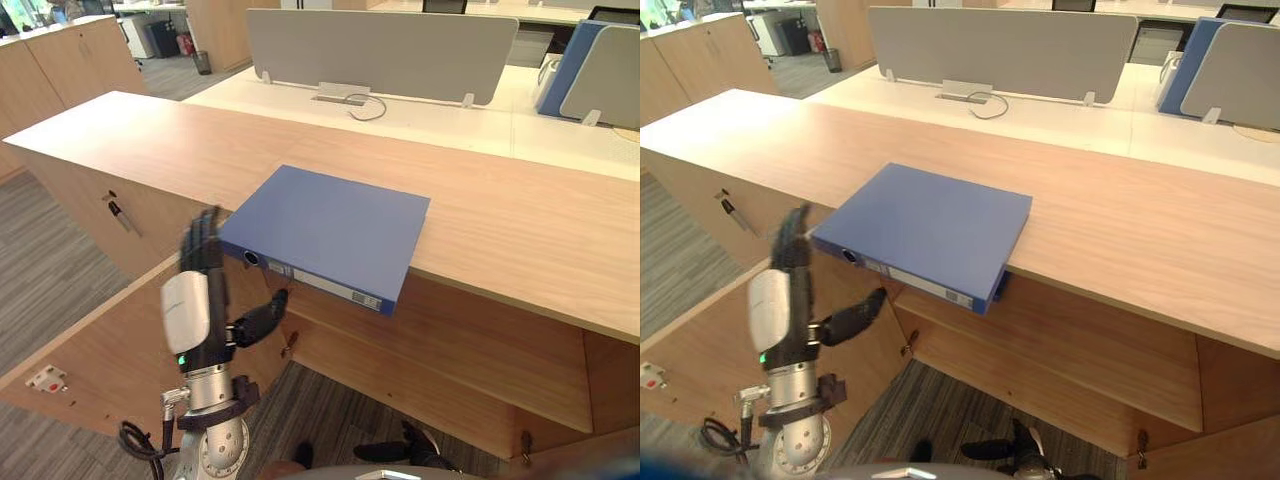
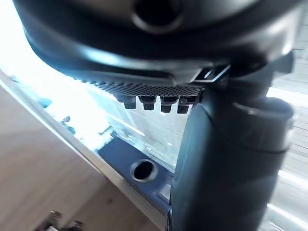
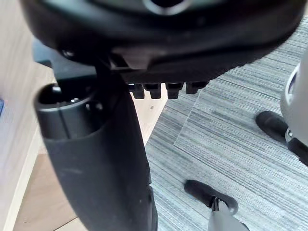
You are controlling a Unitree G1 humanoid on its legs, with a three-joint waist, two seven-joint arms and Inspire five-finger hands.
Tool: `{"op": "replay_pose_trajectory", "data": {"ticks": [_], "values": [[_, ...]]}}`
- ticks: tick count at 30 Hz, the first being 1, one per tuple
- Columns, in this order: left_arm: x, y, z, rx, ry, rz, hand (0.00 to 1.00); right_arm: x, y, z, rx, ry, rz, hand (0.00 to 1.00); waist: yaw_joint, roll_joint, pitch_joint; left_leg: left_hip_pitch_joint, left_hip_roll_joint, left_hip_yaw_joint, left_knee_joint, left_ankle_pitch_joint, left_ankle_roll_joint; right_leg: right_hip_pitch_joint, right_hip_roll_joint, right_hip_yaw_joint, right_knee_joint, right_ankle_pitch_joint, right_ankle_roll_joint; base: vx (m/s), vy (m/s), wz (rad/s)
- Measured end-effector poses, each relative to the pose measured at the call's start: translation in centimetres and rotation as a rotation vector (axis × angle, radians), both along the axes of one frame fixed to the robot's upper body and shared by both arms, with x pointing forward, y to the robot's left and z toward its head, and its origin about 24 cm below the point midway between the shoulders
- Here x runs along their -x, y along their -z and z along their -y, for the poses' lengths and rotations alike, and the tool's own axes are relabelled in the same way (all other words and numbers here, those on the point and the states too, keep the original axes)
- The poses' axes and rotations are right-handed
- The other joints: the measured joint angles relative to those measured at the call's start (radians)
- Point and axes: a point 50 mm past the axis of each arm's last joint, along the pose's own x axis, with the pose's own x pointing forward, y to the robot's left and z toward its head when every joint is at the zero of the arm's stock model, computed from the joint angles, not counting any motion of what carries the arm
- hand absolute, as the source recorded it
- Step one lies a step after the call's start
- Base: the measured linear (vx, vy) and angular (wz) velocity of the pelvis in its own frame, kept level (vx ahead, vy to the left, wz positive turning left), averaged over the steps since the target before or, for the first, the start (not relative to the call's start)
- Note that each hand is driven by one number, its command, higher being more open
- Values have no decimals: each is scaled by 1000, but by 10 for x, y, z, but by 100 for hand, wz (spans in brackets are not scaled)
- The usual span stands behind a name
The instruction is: Walk over to the cabinet, pick up the folder, carry it to the office cabinet, place the folder inside the office cabinet, then close the office cabinet door
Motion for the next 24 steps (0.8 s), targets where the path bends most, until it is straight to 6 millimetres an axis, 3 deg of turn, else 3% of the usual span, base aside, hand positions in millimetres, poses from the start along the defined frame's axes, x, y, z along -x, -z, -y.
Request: {"op": "replay_pose_trajectory", "data": {"ticks": [12, 21, 24], "values": [[3, -2, -9, -350, 264, -58, 100, 8, 2, 29, 74, -34, -49, 100, -4, -9, -4, -1, 18, 25, -1, 7, -10, -19, 17, 51, -3, -4, -15, -23, -7, -6], [-7, -20, -27, -583, 267, 18, 100, 12, 3, 32, 70, -42, -68, 100, -14, -21, -13, 1, 23, 41, -1, 8, -9, -30, 20, 84, -2, -2, -21, -32, 4, -7], [-10, -24, -30, -651, 259, 43, 100, 7, 3, 30, 93, -140, -56, 100, -14, -21, -13, 1, 29, 57, -1, 8, -9, -40, 23, 105, -2, 1, -27, -19, 6, -17]]}}
